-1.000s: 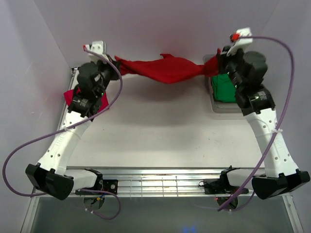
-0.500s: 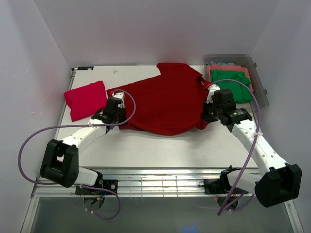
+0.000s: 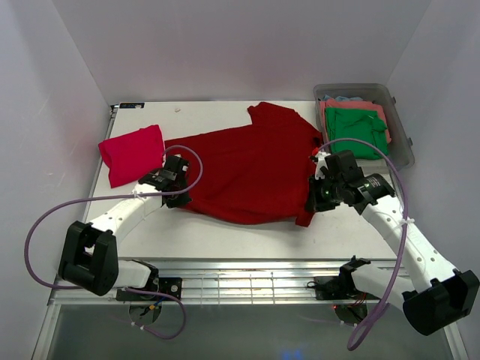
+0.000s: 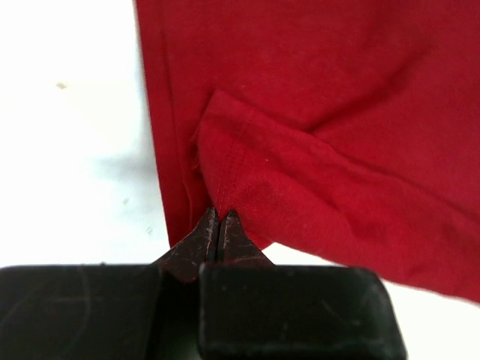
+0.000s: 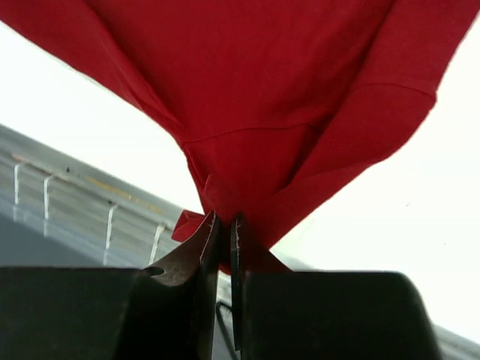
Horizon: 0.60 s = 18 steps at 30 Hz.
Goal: Fold and stack the t-shirts
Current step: Flatten the tshirt out
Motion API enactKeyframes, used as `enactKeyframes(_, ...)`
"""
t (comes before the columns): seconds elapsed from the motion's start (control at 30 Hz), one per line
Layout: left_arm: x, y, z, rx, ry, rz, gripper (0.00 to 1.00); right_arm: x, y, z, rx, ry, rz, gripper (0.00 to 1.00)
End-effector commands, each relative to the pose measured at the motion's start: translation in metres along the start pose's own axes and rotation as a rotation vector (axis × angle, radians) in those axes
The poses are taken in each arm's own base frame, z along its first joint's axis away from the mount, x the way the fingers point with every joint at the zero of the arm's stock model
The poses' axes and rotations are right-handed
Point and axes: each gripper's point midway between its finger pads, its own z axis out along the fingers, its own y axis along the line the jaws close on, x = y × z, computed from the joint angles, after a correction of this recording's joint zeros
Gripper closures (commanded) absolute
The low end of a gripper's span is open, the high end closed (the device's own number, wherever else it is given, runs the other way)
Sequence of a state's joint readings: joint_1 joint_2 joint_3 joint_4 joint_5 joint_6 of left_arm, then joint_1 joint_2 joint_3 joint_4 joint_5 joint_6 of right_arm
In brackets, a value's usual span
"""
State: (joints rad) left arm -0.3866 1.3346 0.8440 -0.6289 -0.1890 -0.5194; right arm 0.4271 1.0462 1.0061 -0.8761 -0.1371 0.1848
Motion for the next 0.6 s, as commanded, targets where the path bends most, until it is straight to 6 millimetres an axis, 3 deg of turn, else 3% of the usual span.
enactKeyframes(0.0,-0.001,0.019,-0.017,-0.114,0.002,-0.071,1.0,0.039,0.014,-0.009,-0.051,0.112,0.073,0.92)
enactKeyframes(0.03,-0.007,0.02,-0.023,-0.122,-0.018,-0.083,0.96,0.044,0.016,-0.009,-0.053,0.125,0.093,0.92)
enactKeyframes(0.07,-0.01,0.021,-0.027,-0.131,-0.027,-0.09,0.85,0.052,0.017,-0.012,-0.053,0.146,0.097,0.87)
enactKeyframes(0.1,-0.012,0.025,-0.032,-0.149,-0.033,-0.095,0.72,0.058,0.018,-0.013,-0.055,0.163,0.101,0.79)
enactKeyframes(0.13,-0.024,0.022,-0.044,-0.133,-0.069,-0.111,0.57,0.061,0.019,-0.017,-0.054,0.172,0.107,0.63)
enactKeyframes(0.2,-0.035,0.023,-0.06,-0.127,-0.115,-0.128,0.47,0.069,0.021,-0.029,-0.043,0.204,0.105,0.58)
enactKeyframes(0.23,-0.041,0.023,-0.07,-0.12,-0.142,-0.141,0.38,0.067,0.021,-0.036,-0.033,0.195,0.102,0.54)
enactKeyframes(0.27,-0.057,0.021,-0.091,-0.092,-0.206,-0.167,0.29,0.051,0.026,-0.05,-0.038,0.138,0.096,0.43)
enactKeyframes(0.37,-0.08,0.023,-0.133,-0.044,-0.332,-0.221,0.3,0.027,0.027,-0.075,-0.012,0.049,0.083,0.33)
enactKeyframes(0.43,-0.092,0.02,-0.143,-0.014,-0.393,-0.237,0.34,0.012,0.024,-0.073,0.008,-0.017,0.075,0.32)
enactKeyframes(0.5,-0.1,0.014,-0.133,0.002,-0.417,-0.203,0.46,0.009,0.018,-0.058,0.032,-0.033,0.083,0.34)
enactKeyframes(0.57,-0.099,0.006,-0.113,0.005,-0.38,-0.16,0.58,-0.008,0.02,-0.04,0.01,-0.095,0.077,0.37)
